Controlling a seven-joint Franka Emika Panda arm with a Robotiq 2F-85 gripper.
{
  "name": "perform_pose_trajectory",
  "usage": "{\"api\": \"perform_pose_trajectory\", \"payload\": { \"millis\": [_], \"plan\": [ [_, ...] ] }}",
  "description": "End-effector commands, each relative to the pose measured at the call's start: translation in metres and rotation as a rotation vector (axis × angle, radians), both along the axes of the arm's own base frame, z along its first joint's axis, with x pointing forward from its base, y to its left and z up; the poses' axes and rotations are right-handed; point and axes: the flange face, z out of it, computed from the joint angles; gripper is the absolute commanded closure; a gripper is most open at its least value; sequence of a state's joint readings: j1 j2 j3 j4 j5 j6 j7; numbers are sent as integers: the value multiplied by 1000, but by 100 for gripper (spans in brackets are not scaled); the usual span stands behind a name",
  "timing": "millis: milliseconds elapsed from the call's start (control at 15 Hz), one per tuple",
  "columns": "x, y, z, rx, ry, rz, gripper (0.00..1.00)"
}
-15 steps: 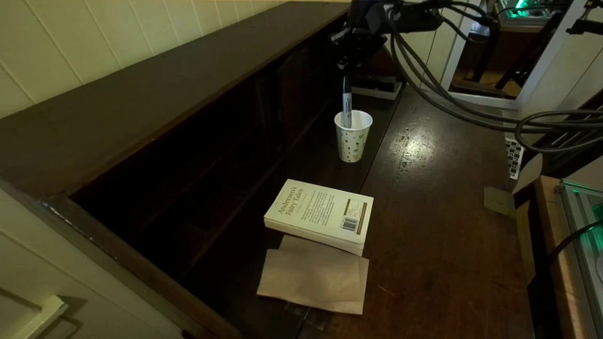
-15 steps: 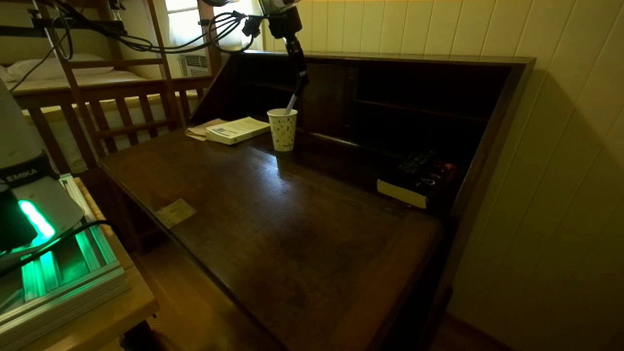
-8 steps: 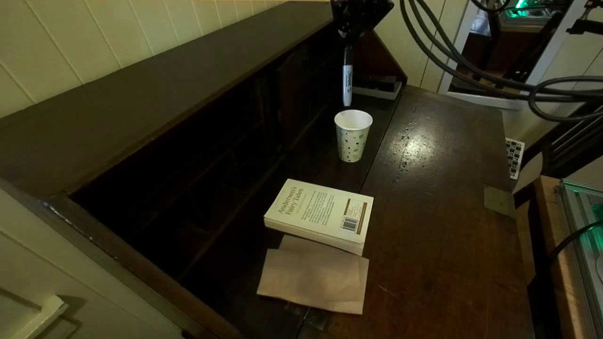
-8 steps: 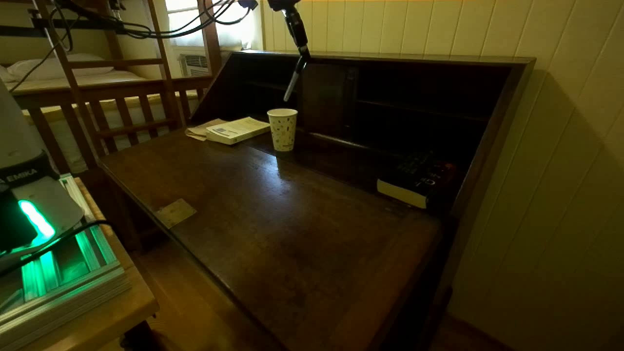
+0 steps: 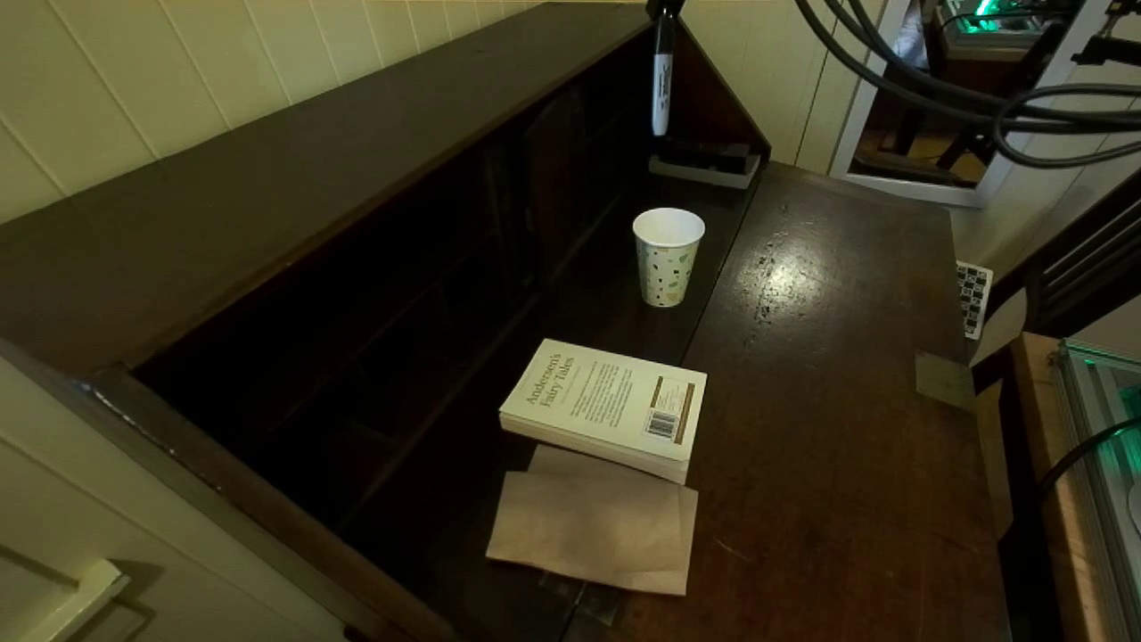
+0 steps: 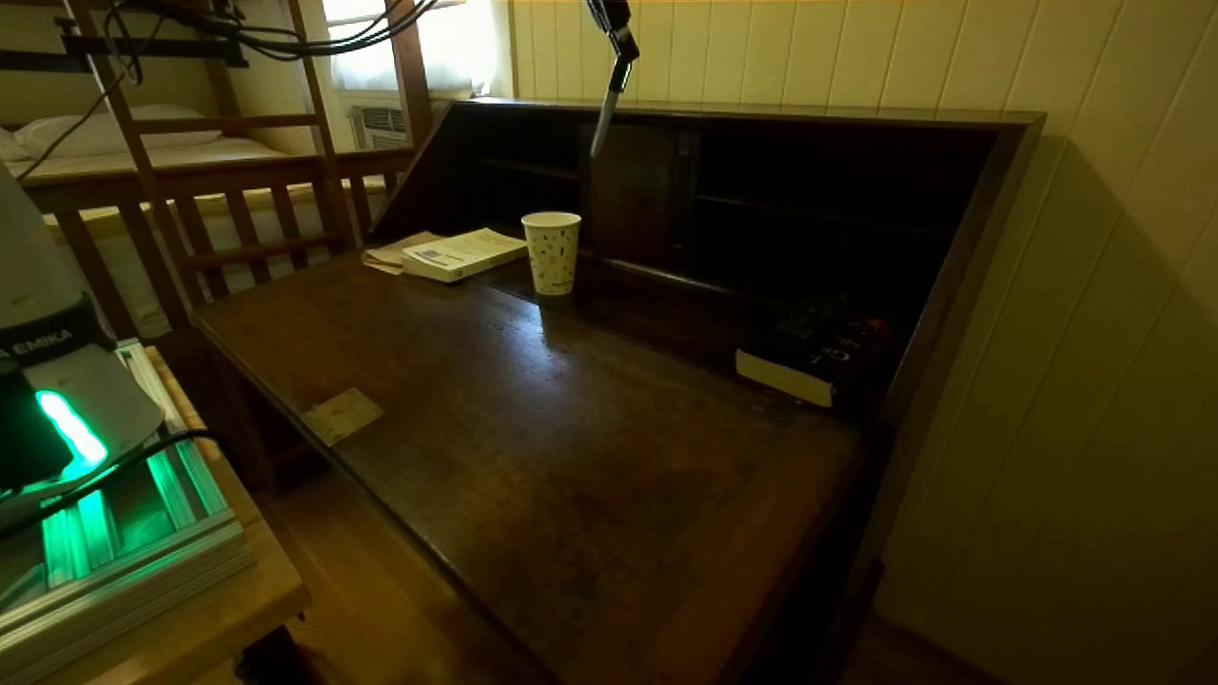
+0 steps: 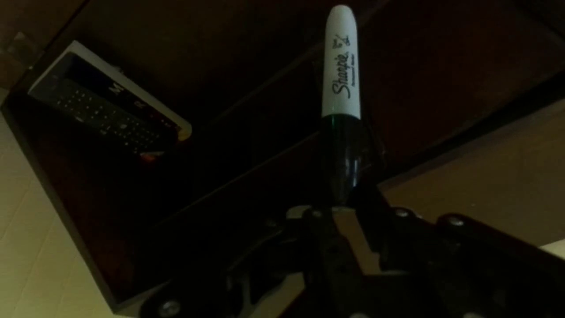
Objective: Remove the marker from the paper cup, put it on the top part of the desk, open the top middle cabinet door, put the paper cup inside the cabinet and close the cabinet door
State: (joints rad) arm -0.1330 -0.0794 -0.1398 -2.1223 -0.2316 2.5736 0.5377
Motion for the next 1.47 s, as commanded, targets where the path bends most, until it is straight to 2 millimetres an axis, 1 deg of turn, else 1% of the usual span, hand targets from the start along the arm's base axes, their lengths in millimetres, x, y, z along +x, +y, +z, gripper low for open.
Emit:
{"api": "perform_pose_trajectory", "payload": {
  "millis": [0, 267, 400, 533, 667, 867, 1000, 1133, 1267, 1400],
  "plan": [
    [4, -10, 21, -96, -74, 29, 94],
    [15, -13, 32, -134, -224, 46, 94],
    [21, -14, 33, -147, -296, 48, 94],
    [26, -18, 30, -152, -352, 39, 94],
    [31, -23, 27, -152, -396, 18, 94],
    [36, -35, 35, -161, -472, -25, 94],
    [39, -43, 42, -180, -509, -51, 94],
    [43, -47, 48, -216, -526, -72, 94],
    [49, -46, 49, -247, -536, -80, 94],
    [54, -41, 45, -271, -540, -79, 94]
  ]
}}
